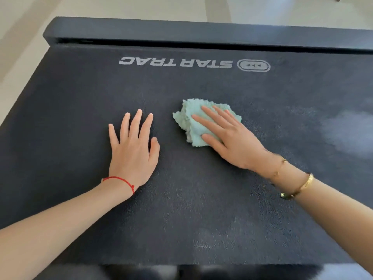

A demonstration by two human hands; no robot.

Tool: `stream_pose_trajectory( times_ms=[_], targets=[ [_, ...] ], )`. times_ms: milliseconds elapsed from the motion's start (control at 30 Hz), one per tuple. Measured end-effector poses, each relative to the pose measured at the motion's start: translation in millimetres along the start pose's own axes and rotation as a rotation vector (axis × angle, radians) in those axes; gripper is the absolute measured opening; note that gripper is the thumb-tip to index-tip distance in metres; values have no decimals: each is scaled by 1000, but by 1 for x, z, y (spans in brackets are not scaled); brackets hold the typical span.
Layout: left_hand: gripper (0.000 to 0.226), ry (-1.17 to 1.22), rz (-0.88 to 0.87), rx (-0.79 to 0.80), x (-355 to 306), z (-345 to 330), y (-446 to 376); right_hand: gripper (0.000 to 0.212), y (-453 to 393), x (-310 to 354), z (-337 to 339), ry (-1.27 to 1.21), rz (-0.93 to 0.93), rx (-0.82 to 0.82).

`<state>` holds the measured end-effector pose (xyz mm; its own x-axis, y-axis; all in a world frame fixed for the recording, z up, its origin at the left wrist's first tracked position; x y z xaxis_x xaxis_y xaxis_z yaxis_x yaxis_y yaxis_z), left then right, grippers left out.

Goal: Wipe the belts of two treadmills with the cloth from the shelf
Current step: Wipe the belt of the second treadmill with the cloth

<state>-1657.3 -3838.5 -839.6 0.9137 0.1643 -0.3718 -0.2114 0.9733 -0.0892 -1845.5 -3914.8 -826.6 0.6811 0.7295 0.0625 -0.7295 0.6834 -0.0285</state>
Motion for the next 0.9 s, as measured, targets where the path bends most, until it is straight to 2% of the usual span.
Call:
stream_pose_trajectory(
  times_ms=[167,267,367,467,600,667,767,833,900],
  targets=[
    [63,-14,-1,-1,-2,2,-2,51,-77,-101,4,20,-345,-15],
    [63,-8,-4,-11,-3,3,-4,53,-141,-102,-1,56,-448,29],
    [63,10,-4,-26,-3,5,-4,53,-173,-37,-7,77,-288,28],
    [63,2,-4,-18,-3,4,-4,51,-150,10,-9,50,-102,7],
    [63,-13,-7,-6,-2,2,-3,50,-92,8,-3,12,78,-13],
    [63,-11,-3,-7,-1,2,-3,50,-84,-35,-1,18,-12,-16],
    [64,-12,3,-2,-1,1,-3,52,-117,-110,2,55,-267,-4],
    [63,-7,-4,0,-1,1,-4,53,-149,-129,2,66,-384,22],
    [62,-2,-6,-9,-1,1,-4,53,-176,-116,-1,65,-410,30]
  ],
)
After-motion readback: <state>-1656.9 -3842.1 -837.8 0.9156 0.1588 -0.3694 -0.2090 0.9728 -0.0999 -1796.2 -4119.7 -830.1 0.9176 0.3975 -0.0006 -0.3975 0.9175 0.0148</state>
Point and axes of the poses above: each hand's wrist, its own y-axis away from the middle knuckle, its own z-axis out of the back of the hand, x = y × z, the point moved 10 cm from there along -y, towards the middle knuckle, and after that the axes turned 12 degrees about y, right-handed, at the moved point
